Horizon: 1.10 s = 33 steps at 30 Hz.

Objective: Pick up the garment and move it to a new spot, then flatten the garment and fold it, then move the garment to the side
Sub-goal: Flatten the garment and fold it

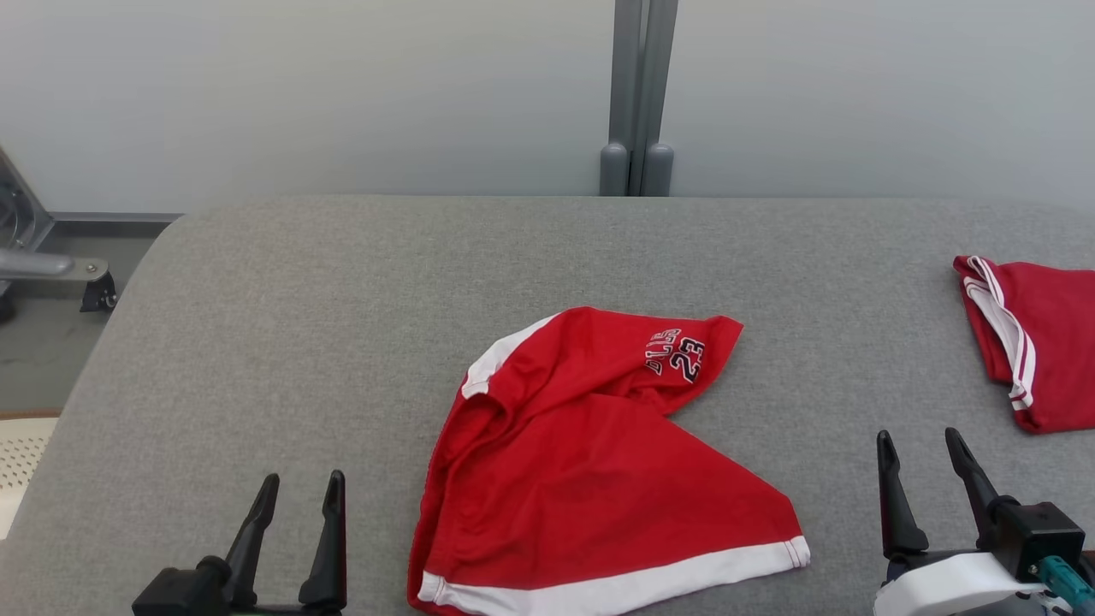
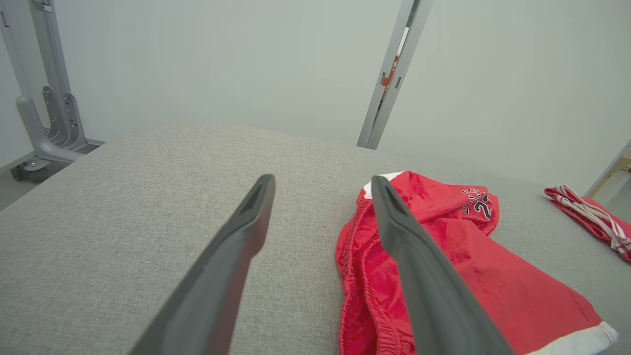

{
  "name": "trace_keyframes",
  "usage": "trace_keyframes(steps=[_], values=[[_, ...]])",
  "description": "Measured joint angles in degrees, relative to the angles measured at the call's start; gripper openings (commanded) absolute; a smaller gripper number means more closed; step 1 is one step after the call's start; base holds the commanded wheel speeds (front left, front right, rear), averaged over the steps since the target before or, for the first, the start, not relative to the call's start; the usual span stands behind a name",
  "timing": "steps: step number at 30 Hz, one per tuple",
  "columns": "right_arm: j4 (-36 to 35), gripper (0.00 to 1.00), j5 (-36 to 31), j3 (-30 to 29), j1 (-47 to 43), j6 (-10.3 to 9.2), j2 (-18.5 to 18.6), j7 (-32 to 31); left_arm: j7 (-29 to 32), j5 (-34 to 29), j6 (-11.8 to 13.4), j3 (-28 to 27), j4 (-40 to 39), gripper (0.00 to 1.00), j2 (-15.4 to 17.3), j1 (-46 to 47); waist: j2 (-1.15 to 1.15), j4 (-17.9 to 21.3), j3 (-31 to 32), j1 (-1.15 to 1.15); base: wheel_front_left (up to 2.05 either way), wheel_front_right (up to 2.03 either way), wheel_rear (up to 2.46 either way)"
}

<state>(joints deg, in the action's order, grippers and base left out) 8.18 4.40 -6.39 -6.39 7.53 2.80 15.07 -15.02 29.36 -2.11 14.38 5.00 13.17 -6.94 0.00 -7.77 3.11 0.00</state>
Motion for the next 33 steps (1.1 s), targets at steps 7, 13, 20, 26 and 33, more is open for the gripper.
trace_keyframes(steps=[7,13,20,26,33], values=[[-0.87,1.0,0.51,2.07,-0.18,0.0,-0.01,0.0,-0.01,-10.98,-3.74,-9.27,-1.59,1.0,-5.7,-2.85,0.0,0.75,-0.19,0.0,0.0,0.0,0.0],[-0.47,1.0,1.31,3.34,-1.6,0.0,0.0,0.0,0.0,-15.63,-5.04,-12.14,-1.03,1.0,-8.2,-3.41,0.0,1.1,-0.46,0.0,0.0,0.0,0.0],[0.9,1.0,2.07,3.59,-1.77,0.0,0.02,0.0,-0.01,-15.27,-5.3,-9.53,-0.89,1.0,-8.7,-3.47,0.0,1.81,-0.81,0.0,0.0,0.0,0.0],[2.59,1.0,2.35,3.87,-1.48,0.0,0.01,0.0,-0.01,-14.57,-5.31,-8.54,0.07,1.0,-8.03,-3.47,0.0,2.31,-1.03,0.0,0.0,0.0,0.0],[4.78,1.0,5.76,6.81,0.94,0.0,0.41,-0.01,-0.02,-12.21,-5.36,-7.77,3.54,1.0,-5.37,-3.36,0.0,2.9,-0.57,0.0,0.0,0.0,0.0]])
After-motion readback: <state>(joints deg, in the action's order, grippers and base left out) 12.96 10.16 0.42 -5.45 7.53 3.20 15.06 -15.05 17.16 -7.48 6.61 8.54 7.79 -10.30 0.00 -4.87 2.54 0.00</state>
